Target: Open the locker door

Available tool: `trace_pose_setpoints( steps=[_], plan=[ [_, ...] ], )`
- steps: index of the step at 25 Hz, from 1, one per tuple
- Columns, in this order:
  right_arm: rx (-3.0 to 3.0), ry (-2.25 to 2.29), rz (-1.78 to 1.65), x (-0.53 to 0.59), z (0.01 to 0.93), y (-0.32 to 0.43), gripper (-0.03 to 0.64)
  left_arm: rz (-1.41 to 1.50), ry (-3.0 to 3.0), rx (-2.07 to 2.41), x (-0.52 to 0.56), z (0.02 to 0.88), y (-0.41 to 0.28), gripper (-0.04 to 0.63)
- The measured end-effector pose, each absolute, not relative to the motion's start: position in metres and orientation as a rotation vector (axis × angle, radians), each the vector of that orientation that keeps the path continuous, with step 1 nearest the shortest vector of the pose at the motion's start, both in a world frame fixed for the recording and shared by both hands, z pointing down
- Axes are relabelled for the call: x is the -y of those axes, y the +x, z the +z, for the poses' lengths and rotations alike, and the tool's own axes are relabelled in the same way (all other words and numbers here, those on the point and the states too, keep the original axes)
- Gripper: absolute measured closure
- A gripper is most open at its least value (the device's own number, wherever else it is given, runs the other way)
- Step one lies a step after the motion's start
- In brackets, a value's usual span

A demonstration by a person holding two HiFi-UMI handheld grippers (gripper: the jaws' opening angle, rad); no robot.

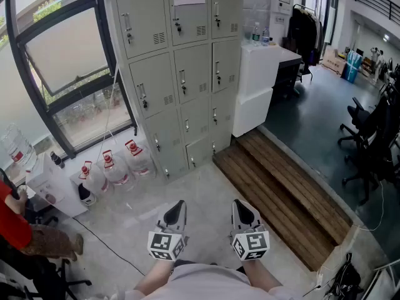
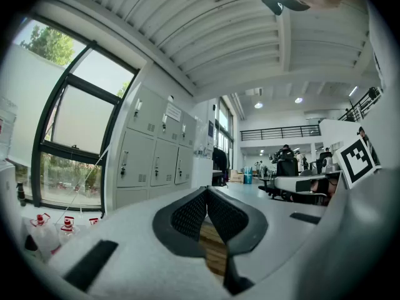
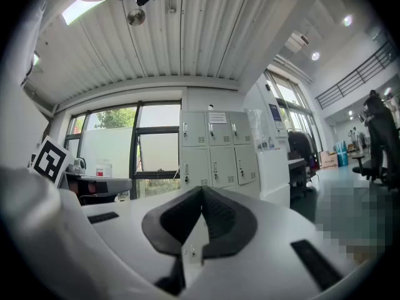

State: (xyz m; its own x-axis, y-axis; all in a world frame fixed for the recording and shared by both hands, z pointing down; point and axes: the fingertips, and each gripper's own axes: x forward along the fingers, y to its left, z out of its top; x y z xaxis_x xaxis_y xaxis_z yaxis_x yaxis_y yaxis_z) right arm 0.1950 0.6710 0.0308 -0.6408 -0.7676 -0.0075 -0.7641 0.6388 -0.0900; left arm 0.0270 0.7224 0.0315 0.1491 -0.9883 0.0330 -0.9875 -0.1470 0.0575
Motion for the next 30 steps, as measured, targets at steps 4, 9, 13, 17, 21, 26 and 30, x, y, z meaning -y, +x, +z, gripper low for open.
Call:
trace_pose_setpoints(
  steps=[4, 9, 13, 17, 21, 26, 30],
  plan=[
    [-2.800, -1.311, -0.102, -0.671, 0.029, 0.197, 0.604, -0.013, 2.334, 2.002, -0.720, 0.032, 0.032, 0.586],
    [-2.792, -1.281, -0.116, -0.668, 0.027, 0.197, 0.604, -0.001, 2.338, 1.993, -0.715, 0.032, 0.035, 0.586],
    [-2.792, -1.285, -0.106, -0.667, 0.029, 0.199, 0.603, 0.007, 2.341, 1.986, -0.712, 0.034, 0.038, 0.586],
    [-2.790, -1.304, -0.125, -0.663, 0.032, 0.204, 0.603, 0.011, 2.345, 1.979, -0.707, 0.035, 0.041, 0.586],
    [-2.795, -1.317, -0.132, -0.657, 0.037, 0.210, 0.603, 0.015, 2.348, 1.975, -0.700, 0.037, 0.046, 0.586],
    [-2.788, -1.323, -0.161, -0.641, 0.040, 0.212, 0.603, 0.015, 2.337, 1.972, -0.686, 0.042, 0.044, 0.586],
    [-2.801, -1.325, -0.152, -0.622, 0.042, 0.205, 0.604, 0.010, 2.328, 1.963, -0.661, 0.047, 0.037, 0.586]
  ],
)
